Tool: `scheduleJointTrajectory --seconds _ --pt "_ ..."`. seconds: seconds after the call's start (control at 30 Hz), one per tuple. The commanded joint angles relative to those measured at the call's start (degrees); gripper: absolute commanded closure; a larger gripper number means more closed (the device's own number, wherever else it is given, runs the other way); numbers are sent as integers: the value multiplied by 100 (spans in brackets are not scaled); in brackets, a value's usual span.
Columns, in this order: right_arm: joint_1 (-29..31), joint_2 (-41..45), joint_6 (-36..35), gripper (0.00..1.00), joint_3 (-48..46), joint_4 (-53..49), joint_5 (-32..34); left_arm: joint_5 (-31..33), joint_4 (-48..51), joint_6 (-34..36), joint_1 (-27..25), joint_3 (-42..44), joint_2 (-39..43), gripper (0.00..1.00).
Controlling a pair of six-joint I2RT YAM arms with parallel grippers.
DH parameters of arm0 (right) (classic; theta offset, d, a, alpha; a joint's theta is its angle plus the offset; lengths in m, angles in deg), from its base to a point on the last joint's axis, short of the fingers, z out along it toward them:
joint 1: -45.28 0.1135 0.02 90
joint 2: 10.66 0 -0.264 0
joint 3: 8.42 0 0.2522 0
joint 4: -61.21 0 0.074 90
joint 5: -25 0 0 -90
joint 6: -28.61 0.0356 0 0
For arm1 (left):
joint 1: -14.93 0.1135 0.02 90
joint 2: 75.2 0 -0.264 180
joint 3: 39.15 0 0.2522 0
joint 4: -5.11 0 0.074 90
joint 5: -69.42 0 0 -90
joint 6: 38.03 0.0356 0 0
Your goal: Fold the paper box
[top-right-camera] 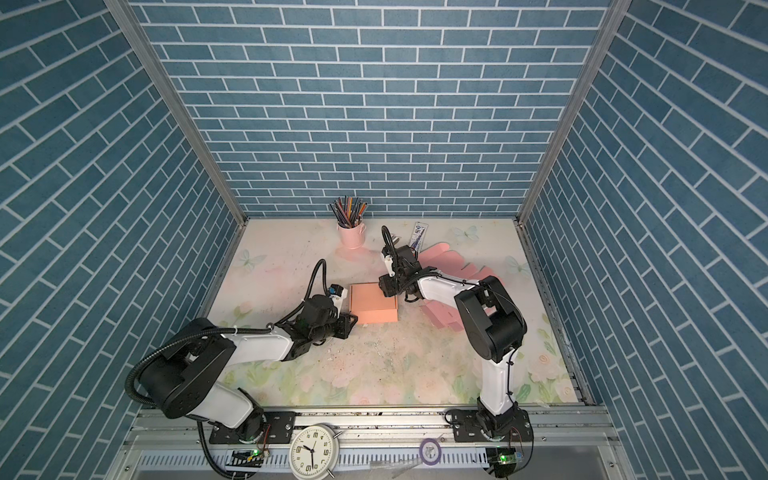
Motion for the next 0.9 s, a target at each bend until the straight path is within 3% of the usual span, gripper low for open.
scheduleJointTrajectory --seconds 0.0,0.23,0.4,0.67,0.87 --pt "57 -373 -331 43 -102 -589 -233 262 -27 136 42 -179 -242 70" --pt "58 -284 -308 44 -252 -550 -256 347 -82 123 19 -100 -164 69" --pt "58 53 -301 43 -327 -574 -179 346 202 157 -135 114 312 64" --pt "57 863 -256 41 -305 -729 -3 13 1089 272 -102 157 1207 61" --pt "29 1606 -24 39 -722 -685 -34 -617 1281 328 346 -214 1327 60"
